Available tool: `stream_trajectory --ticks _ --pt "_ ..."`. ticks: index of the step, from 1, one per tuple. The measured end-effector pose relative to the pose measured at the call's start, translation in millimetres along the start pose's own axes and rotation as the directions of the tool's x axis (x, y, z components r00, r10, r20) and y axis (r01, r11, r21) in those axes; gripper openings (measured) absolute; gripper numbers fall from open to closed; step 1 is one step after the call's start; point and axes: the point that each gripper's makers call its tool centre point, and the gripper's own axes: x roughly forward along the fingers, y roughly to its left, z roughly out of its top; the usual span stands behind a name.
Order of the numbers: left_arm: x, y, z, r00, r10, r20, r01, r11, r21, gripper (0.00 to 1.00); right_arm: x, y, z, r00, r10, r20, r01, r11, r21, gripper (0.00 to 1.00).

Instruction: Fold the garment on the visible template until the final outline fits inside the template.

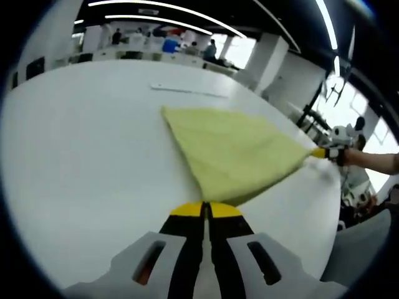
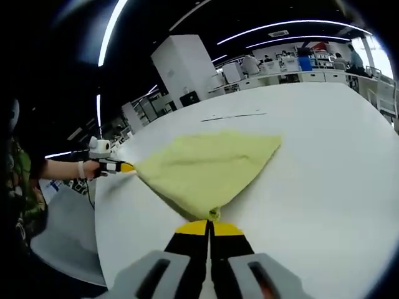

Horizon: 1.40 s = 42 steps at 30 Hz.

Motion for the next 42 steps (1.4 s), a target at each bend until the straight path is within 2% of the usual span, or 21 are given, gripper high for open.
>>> stream_trajectory --ticks 8,15,21,28,38,41,42 --pt "-11.6 -12.2 -12.1 1.000 -0.021 -0.018 0.021 1.000 -0.009 0.00 -3.7 1.9 -15.9 0.999 0.007 -0.037 -0.007 1.000 0.008 0.00" --pt "-27.4 -26.5 -34.2 0.998 -0.043 -0.037 0.041 0.998 -0.053 0.00 -14.7 9.9 -30.9 0.999 0.020 -0.029 -0.019 1.000 0.025 0.00" --pt "-34.4 -29.9 -43.8 0.998 -0.042 -0.045 0.039 0.997 -0.068 0.00 -20.9 19.2 -41.8 0.999 0.041 -0.019 -0.040 0.998 0.053 0.00" --pt "-38.6 -35.0 -54.8 0.996 -0.045 -0.073 0.041 0.998 -0.056 0.00 -24.1 22.8 -46.9 0.999 0.045 -0.016 -0.043 0.996 0.072 0.00" --pt "-35.9 -33.4 -59.5 0.996 -0.036 -0.084 0.032 0.998 -0.055 0.00 -23.4 21.4 -47.0 0.999 0.046 -0.016 -0.045 0.996 0.077 0.00" --pt "-35.9 -35.8 -56.7 0.997 -0.045 -0.057 0.045 0.999 -0.010 0.00 -23.3 21.6 -45.0 0.999 0.043 -0.009 -0.042 0.997 0.066 0.00" --pt "-36.7 -34.5 -58.2 0.997 -0.037 -0.066 0.037 0.999 0.000 0.01 -23.0 21.0 -44.3 0.999 0.040 -0.004 -0.039 0.997 0.068 0.00"
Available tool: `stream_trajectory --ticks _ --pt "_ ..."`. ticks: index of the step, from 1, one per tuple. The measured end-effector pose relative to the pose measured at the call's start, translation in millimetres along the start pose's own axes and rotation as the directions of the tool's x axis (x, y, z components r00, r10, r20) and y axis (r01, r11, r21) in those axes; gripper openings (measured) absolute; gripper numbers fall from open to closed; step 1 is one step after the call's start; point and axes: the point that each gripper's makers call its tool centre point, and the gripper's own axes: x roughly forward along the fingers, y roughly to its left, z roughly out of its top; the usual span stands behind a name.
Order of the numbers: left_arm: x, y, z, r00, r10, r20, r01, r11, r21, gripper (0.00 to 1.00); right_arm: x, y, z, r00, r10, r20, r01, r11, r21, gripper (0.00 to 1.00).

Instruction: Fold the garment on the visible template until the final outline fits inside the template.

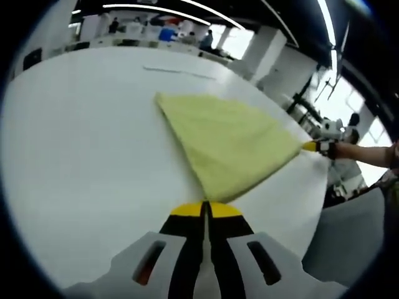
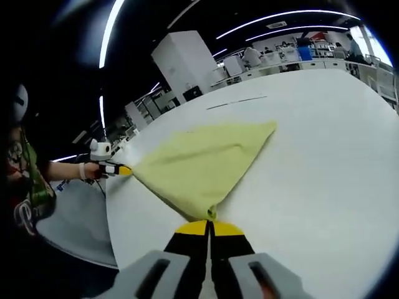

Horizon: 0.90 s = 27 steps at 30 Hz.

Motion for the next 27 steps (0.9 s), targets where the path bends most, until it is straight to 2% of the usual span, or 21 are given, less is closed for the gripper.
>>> stream_trajectory --ticks 2,6,9,14,17,21,25,27 --pt "-2.7 -1.8 1.4 1.000 -0.008 0.014 0.008 1.000 -0.012 0.12 -2.5 -0.1 2.5 1.000 -0.008 0.011 0.009 1.000 -0.007 0.00" --pt "-12.2 2.2 7.6 0.999 0.006 0.039 -0.006 1.000 0.000 0.18 -13.6 -7.1 12.9 0.997 -0.049 0.058 0.050 0.999 -0.016 0.07" --pt "-17.7 5.0 15.7 0.997 0.017 0.069 -0.017 1.000 0.003 0.30 -21.6 -8.9 22.8 0.993 -0.067 0.093 0.070 0.997 -0.029 0.19" --pt "-22.2 6.2 27.1 0.996 0.020 0.088 -0.023 0.999 0.032 0.52 -27.7 -7.3 34.5 0.989 -0.088 0.122 0.096 0.993 -0.061 0.50" --pt "-21.2 2.3 35.1 0.994 0.011 0.112 -0.016 0.999 0.039 0.70 -27.3 -2.5 38.8 0.988 -0.084 0.127 0.093 0.993 -0.067 0.63" --pt "-17.3 -5.5 39.0 0.993 -0.002 0.118 -0.007 0.998 0.070 0.98 -26.1 -0.7 40.7 0.986 -0.098 0.134 0.110 0.990 -0.086 0.83" --pt "-17.0 -12.8 38.4 0.994 -0.021 0.106 0.012 0.996 0.091 0.99 -26.2 -2.9 38.6 0.984 -0.120 0.130 0.133 0.987 -0.095 1.00" --pt "-17.4 -12.7 38.8 0.994 -0.022 0.106 0.012 0.995 0.096 0.99 -27.7 -2.8 36.2 0.985 -0.122 0.121 0.135 0.985 -0.106 1.00"
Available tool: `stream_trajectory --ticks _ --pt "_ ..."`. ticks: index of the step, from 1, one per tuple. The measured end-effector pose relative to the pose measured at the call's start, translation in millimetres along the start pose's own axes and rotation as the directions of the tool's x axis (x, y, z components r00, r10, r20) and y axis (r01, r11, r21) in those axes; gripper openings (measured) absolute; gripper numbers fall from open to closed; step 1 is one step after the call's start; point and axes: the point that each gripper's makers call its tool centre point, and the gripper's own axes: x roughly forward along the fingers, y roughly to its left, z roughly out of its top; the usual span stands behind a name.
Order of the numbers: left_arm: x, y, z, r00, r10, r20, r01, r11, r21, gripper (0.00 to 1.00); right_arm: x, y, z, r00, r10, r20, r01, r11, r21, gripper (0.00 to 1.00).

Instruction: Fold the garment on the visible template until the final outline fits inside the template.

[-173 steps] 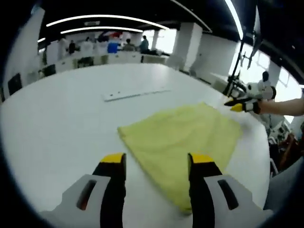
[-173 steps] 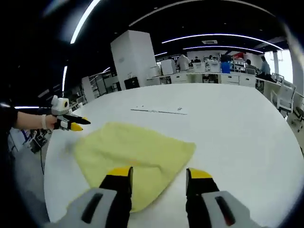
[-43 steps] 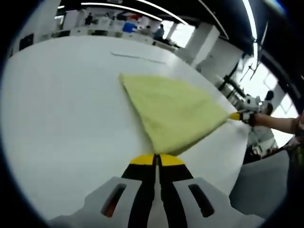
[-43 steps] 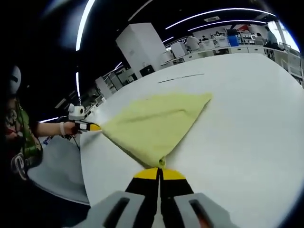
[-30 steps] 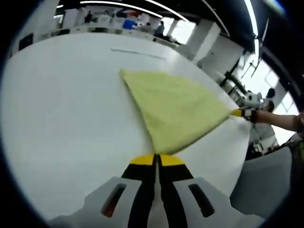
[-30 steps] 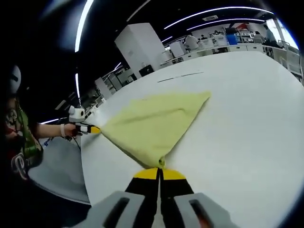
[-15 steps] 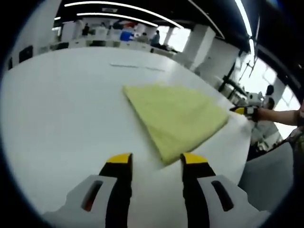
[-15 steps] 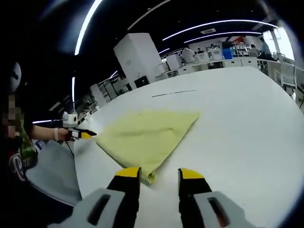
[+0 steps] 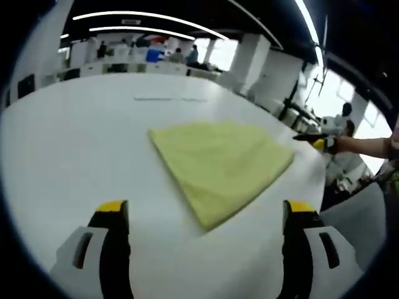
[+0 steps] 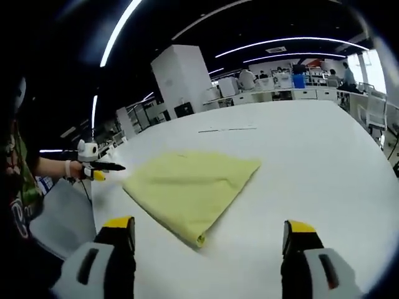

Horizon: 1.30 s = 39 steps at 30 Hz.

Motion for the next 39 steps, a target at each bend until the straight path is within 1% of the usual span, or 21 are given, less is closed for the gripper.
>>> stream_trajectory --ticks 2,9,14,21,24,27,30,34,39 --pt "-0.9 0.7 1.3 1.000 0.002 0.007 -0.002 1.000 -0.009 0.99 -0.9 -1.4 -0.8 1.000 -0.008 -0.003 0.008 1.000 -0.007 1.00" --pt "-4.5 2.1 4.4 1.000 0.012 0.018 -0.012 1.000 0.001 0.99 -2.5 -0.8 -0.8 1.000 -0.008 -0.010 0.008 1.000 -0.009 1.00" --pt "-4.8 2.6 0.5 1.000 0.017 0.013 -0.017 1.000 -0.010 0.99 -0.3 1.1 1.6 1.000 0.002 -0.017 -0.003 1.000 -0.017 1.00" --pt "-5.1 2.5 0.4 0.999 0.018 0.027 -0.017 1.000 -0.017 0.99 4.5 5.7 7.1 1.000 0.010 -0.029 -0.011 0.999 -0.036 1.00" --pt "-5.4 0.6 -0.1 1.000 0.014 0.024 -0.013 1.000 -0.015 0.99 4.6 9.5 11.7 1.000 0.016 -0.019 -0.017 0.999 -0.046 1.00" --pt "-5.3 -1.0 -0.7 1.000 0.016 0.011 -0.016 1.000 -0.016 0.99 3.7 11.5 13.5 1.000 0.013 -0.015 -0.014 0.997 -0.073 1.00" --pt "-4.5 -1.5 1.7 1.000 0.018 0.020 -0.017 0.999 -0.028 0.99 3.9 10.6 12.4 1.000 0.021 0.001 -0.021 0.998 -0.058 1.00" --pt "-3.5 -3.9 4.5 0.999 0.018 0.033 -0.017 0.999 -0.028 0.99 3.6 14.2 8.4 1.000 0.020 -0.010 -0.020 0.998 -0.061 1.00" --pt "-3.0 -3.3 3.3 0.999 0.026 0.039 -0.025 0.999 -0.035 0.99 2.9 18.8 14.3 1.000 0.012 0.013 -0.012 0.998 -0.054 1.00"
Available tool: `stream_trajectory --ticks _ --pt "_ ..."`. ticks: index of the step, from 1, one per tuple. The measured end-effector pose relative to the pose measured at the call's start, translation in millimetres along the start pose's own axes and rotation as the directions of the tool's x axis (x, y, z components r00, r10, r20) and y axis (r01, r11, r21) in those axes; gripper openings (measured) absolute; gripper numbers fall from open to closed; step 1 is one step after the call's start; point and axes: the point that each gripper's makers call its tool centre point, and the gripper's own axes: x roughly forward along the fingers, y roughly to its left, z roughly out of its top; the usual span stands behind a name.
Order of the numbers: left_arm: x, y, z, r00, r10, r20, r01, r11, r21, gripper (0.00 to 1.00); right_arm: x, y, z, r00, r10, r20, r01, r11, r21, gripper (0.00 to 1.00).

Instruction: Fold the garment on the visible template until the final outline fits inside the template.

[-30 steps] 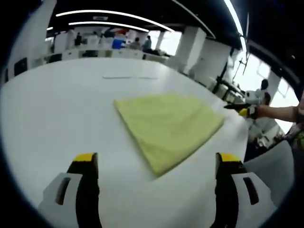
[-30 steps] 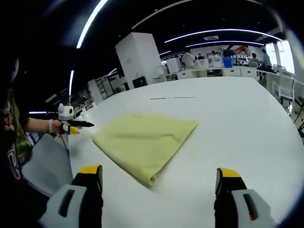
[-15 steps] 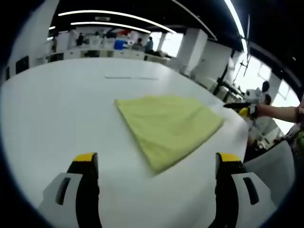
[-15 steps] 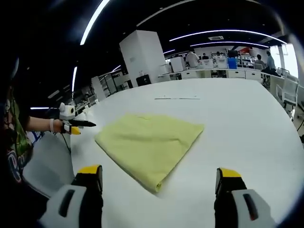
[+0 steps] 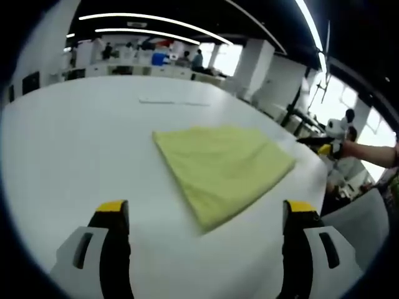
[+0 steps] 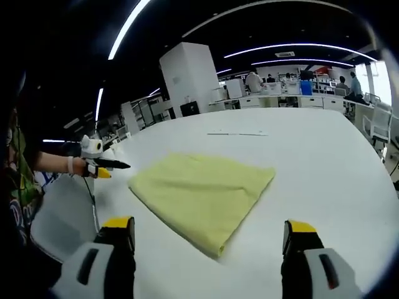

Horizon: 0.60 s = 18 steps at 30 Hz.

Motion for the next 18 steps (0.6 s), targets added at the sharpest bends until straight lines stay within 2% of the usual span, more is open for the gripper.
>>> stream_trajectory --ticks 10,16,18 --pt "-0.2 -8.3 6.4 1.000 -0.013 0.019 0.013 1.000 0.007 0.99 -5.1 12.7 -4.2 1.000 -0.014 0.016 0.014 1.000 0.005 1.00" --pt "-5.1 -8.4 14.7 0.998 -0.002 0.066 0.002 1.000 0.007 0.99 -11.4 18.7 -3.9 0.999 -0.023 0.028 0.022 1.000 0.011 1.00" --pt "-7.4 -10.1 20.6 0.995 0.002 0.101 -0.001 1.000 -0.008 0.99 -14.3 20.2 -1.9 0.999 -0.026 0.047 0.025 1.000 0.019 1.00"
